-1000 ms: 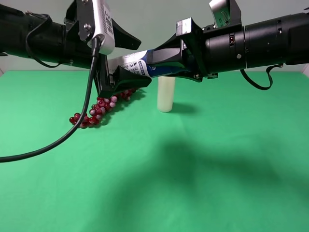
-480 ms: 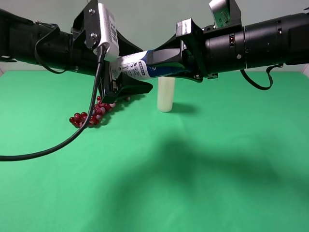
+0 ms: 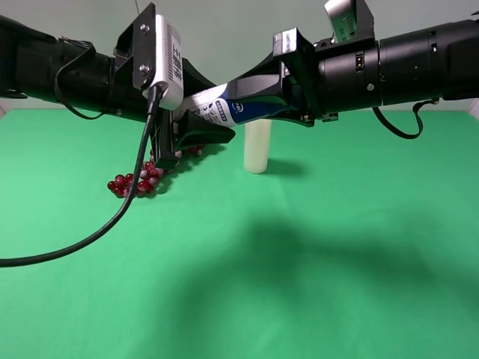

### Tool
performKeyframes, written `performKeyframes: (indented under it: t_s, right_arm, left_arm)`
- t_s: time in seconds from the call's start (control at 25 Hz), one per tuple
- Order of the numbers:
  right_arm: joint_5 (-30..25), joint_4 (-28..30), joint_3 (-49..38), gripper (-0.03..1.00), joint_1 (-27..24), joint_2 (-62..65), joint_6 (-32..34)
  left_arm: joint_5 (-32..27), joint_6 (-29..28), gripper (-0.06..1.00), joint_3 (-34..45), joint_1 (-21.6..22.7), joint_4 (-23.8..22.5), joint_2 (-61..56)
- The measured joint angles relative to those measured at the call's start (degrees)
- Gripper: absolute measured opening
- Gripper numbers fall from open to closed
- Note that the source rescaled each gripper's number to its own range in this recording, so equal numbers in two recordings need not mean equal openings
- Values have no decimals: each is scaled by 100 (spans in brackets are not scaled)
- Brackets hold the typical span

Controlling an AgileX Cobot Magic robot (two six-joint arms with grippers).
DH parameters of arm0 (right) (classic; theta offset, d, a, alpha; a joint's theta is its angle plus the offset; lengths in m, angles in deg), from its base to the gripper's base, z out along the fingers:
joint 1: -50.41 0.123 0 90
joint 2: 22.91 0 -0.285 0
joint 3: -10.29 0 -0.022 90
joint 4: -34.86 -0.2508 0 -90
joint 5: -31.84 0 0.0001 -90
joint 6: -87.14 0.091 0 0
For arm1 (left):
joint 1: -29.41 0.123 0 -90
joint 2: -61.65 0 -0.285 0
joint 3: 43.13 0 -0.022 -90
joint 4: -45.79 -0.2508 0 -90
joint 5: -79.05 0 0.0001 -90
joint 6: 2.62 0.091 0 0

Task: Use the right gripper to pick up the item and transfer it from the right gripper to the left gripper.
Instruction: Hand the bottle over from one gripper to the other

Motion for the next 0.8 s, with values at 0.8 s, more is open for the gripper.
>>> performKeyframes:
  t_s: [0.8]
  right_arm:
    - [0,2,0,1,0,0,0]
  left_arm:
    - [-18,-23,15,0,0,-82,0]
